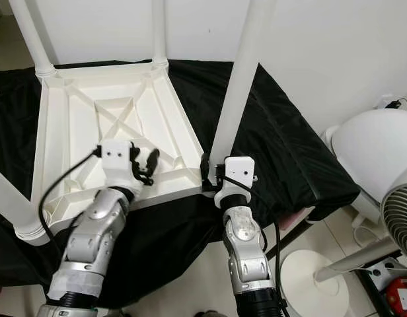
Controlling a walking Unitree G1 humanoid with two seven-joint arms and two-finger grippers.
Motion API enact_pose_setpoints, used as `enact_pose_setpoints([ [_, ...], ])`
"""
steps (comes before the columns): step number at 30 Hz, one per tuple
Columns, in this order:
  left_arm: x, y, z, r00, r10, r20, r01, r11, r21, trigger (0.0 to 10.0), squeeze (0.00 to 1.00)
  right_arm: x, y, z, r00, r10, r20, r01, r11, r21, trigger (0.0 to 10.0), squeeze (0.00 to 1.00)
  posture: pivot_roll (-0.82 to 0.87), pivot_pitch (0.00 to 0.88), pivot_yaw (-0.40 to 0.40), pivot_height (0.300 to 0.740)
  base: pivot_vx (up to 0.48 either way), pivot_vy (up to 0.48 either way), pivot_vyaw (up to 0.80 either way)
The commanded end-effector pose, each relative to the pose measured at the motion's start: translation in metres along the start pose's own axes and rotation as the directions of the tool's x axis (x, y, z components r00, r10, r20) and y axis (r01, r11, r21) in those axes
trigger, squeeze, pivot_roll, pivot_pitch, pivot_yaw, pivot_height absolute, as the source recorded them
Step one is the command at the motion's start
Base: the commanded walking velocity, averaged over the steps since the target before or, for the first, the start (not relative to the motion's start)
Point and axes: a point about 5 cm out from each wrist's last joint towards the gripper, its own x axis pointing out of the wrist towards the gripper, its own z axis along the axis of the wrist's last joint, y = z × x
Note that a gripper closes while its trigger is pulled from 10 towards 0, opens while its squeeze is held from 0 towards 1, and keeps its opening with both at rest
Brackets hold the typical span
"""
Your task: Building children table
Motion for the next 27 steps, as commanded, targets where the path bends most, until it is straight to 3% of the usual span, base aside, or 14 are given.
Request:
enact_pose_setpoints([
  [1, -0.001, -0.003, -0.005, 1.0, -0.001, -0.002, 0.001, 1.0, 0.013, 10.0, 0.0, -0.003, 0.005, -0.006, 1.0, -0.015, -0.023, 0.015, 1.0, 0.019, 10.0, 0.0, -0.02, 0.086, -0.03, 0.74, 0.0, 0.0, 0.0],
  [6, -0.002, -0.005, -0.017, 0.999, 0.027, -0.041, -0.032, 0.993, -0.11, 10.0, 0.0, -0.003, 0.005, -0.012, 0.999, -0.022, -0.039, 0.023, 0.999, 0.023, 10.0, 0.0, -0.01, 0.085, -0.022, 0.74, 0.0, 0.0, 0.0],
  [7, -0.001, -0.008, -0.016, 0.999, 0.01, -0.035, -0.012, 0.998, -0.063, 10.0, 0.0, -0.003, 0.003, -0.013, 0.999, -0.03, -0.044, 0.031, 0.999, 0.022, 10.0, 0.0, -0.02, 0.089, -0.019, 0.74, 0.0, 0.0, 0.0],
  [10, 0.002, -0.01, -0.011, 1.0, 0.001, -0.002, -0.001, 0.999, -0.039, 10.0, 0.0, -0.005, 0.002, -0.014, 0.998, -0.039, -0.045, 0.04, 0.999, 0.023, 10.0, 0.0, -0.02, 0.089, -0.018, 0.74, 0.0, 0.0, 0.0],
  [27, 0.007, -0.012, -0.005, 0.999, -0.005, 0.047, 0.008, 0.999, -0.053, 10.0, 0.0, -0.003, 0.0, -0.013, 0.999, -0.046, -0.023, 0.046, 0.999, 0.004, 10.0, 0.0, -0.02, 0.084, -0.012, 0.74, 0.0, 0.0, 0.0],
])
